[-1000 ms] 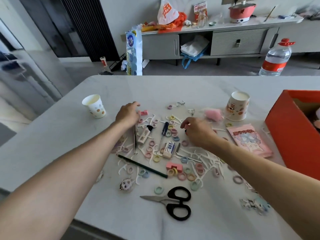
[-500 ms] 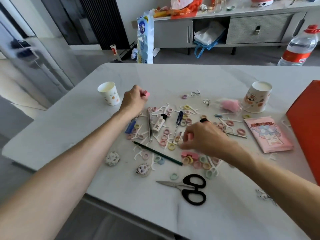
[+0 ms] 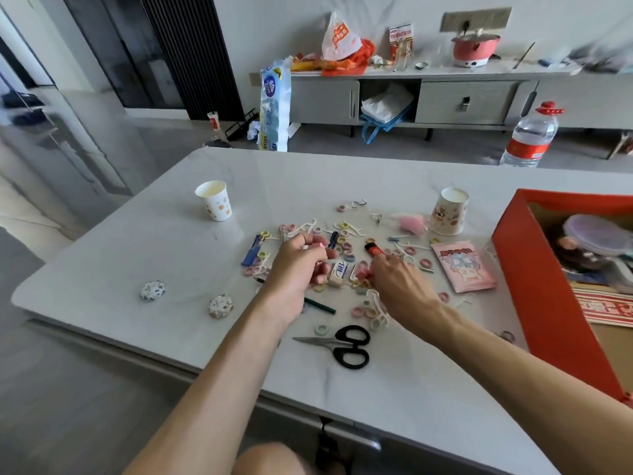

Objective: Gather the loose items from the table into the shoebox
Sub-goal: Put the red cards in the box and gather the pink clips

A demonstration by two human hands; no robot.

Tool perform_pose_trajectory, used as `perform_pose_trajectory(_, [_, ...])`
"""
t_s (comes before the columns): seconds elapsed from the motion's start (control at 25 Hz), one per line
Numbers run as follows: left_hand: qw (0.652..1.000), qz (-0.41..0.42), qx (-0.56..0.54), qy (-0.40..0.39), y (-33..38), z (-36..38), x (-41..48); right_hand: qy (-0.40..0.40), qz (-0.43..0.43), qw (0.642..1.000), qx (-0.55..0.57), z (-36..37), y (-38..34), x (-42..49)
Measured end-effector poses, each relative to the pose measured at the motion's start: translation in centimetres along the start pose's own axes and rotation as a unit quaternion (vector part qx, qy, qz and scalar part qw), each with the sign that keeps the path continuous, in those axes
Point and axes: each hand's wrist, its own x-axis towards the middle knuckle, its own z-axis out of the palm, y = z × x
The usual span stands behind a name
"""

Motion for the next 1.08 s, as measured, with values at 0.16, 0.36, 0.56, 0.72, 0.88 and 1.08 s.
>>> perform_pose_trajectory(0.16, [0.999,-0.034,-0.027,0.003,-1.5,3.0,-0.8,-0.039,0.055,0.997,-0.027,-0.3,2.6,-1.5])
perform_pose_trajectory(0.36, [0.998,-0.052,-0.023,0.015,-3.1,4.8,-1.0,-0.043,0.021,0.998,-0.028,-0.3,4.8,-2.3])
perform_pose_trajectory(0.56, [0.986,-0.071,-0.153,0.005,-3.5,7.0,-1.6,0.094,0.089,0.982,0.135,-2.7,5.0,-4.3])
perform_pose_trajectory(0.72, [0.985,-0.039,-0.158,-0.063,-4.2,10.1,-2.6,0.117,0.191,0.900,0.373,-3.1,4.5,-9.5])
perform_pose_trajectory(0.88, [0.989,-0.020,-0.082,-0.125,-6.1,11.9,-2.6,0.184,0.216,0.846,0.451,-2.8,5.1,-9.9])
perform_pose_trajectory(1.08, [0.996,-0.029,-0.076,-0.030,-6.3,11.9,-1.5,0.138,0.255,0.882,0.372,-1.9,7.1,-8.8])
